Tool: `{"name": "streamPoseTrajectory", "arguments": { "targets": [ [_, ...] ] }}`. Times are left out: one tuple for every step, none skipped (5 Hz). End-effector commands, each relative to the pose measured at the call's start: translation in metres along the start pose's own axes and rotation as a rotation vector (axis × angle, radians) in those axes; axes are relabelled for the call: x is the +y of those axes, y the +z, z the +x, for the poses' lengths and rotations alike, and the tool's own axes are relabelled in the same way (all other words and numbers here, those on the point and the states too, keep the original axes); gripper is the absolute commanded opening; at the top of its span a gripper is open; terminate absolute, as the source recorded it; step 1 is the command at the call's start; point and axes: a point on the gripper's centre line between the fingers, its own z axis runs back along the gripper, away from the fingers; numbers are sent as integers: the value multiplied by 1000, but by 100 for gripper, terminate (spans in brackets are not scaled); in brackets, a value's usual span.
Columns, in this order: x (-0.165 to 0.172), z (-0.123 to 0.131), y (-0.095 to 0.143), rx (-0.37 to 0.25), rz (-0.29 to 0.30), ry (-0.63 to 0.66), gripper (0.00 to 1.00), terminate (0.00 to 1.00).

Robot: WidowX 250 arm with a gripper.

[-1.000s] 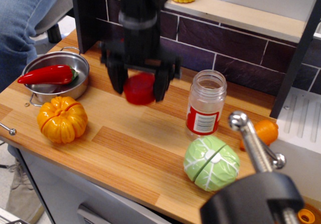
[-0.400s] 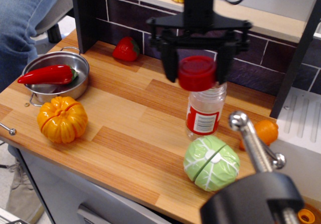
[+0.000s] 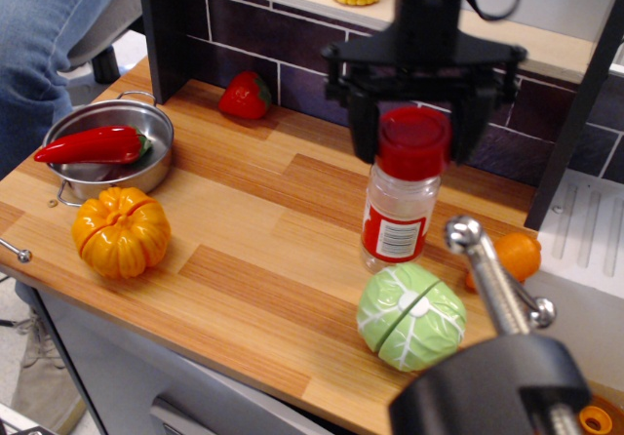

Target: Put cap on container

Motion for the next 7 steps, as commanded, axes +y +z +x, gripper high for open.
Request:
{"name": "streamPoseTrajectory", "arguments": {
  "targets": [
    [-1,23,9,-75,-20,48,0,0],
    [-4,26,-1,-81,19,51,0,0],
    [-5,24,-11,-79,26,43,0,0],
    [-13,20,-11,-58,29,53,0,0],
    [-12,18,-13,-43,52,50,0,0],
    [-11,22,-20,-49,79,62,0,0],
    [-11,27,-24,-83,91,75,0,0]
  ]
}}
